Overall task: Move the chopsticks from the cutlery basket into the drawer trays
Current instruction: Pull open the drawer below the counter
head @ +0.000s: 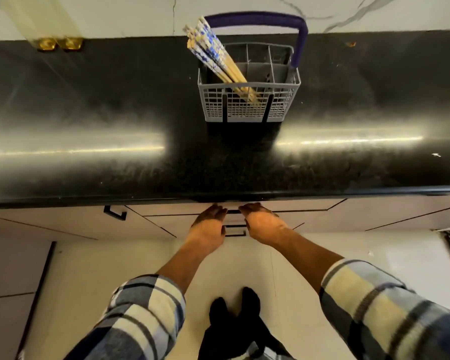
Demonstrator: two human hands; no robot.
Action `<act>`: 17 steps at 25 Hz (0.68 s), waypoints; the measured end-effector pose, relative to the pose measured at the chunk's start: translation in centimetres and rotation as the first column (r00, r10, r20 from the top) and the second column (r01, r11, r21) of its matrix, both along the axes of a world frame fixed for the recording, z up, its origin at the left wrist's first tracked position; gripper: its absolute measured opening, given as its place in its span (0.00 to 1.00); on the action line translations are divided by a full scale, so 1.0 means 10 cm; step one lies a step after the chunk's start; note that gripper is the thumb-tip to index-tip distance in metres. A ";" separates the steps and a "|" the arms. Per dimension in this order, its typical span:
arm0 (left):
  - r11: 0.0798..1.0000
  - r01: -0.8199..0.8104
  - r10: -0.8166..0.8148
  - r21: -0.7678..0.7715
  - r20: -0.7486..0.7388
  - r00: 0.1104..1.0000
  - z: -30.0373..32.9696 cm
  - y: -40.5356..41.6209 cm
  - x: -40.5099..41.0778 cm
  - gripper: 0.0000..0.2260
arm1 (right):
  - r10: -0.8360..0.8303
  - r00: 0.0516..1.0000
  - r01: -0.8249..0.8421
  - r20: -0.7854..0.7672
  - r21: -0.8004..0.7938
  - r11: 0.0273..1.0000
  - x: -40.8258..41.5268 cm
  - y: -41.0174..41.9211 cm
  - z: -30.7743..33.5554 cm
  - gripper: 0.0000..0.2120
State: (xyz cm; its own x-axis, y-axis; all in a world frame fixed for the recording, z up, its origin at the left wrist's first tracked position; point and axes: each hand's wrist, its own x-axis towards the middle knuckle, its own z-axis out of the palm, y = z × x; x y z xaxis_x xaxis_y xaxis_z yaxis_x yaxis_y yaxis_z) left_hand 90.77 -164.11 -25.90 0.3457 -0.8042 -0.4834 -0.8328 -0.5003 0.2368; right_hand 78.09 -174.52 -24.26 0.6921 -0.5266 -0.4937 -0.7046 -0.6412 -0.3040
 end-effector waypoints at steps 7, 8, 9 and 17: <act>0.998 0.048 -0.042 -0.032 0.145 0.988 -0.08 -0.21 -0.09 0.24 | 0.011 0.995 -0.019 -0.101 -0.077 0.997 0.23 -0.04 -0.18 0.18; 0.999 0.034 -0.036 0.013 0.158 0.987 -0.08 -0.26 -0.13 0.24 | 0.009 0.995 -0.018 -0.098 -0.091 0.996 0.25 -0.03 -0.19 0.17; 0.998 0.021 -0.031 0.054 0.175 0.984 -0.07 -0.32 -0.17 0.24 | 0.005 0.995 -0.014 -0.096 -0.100 0.995 0.26 -0.03 -0.19 0.17; 0.996 0.020 -0.041 0.090 0.235 0.971 -0.03 -0.23 -0.29 0.18 | -0.103 0.994 0.103 -0.021 -0.033 0.994 0.08 0.22 -0.14 0.17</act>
State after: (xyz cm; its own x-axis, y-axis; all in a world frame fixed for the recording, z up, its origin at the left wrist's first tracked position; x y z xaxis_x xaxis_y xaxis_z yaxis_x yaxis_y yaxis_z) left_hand 87.83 -166.44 -26.23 0.4343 -0.7752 -0.4588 -0.8752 -0.4836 -0.0115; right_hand 78.88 -172.34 -25.68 0.6224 -0.6100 -0.4903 -0.7738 -0.5739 -0.2682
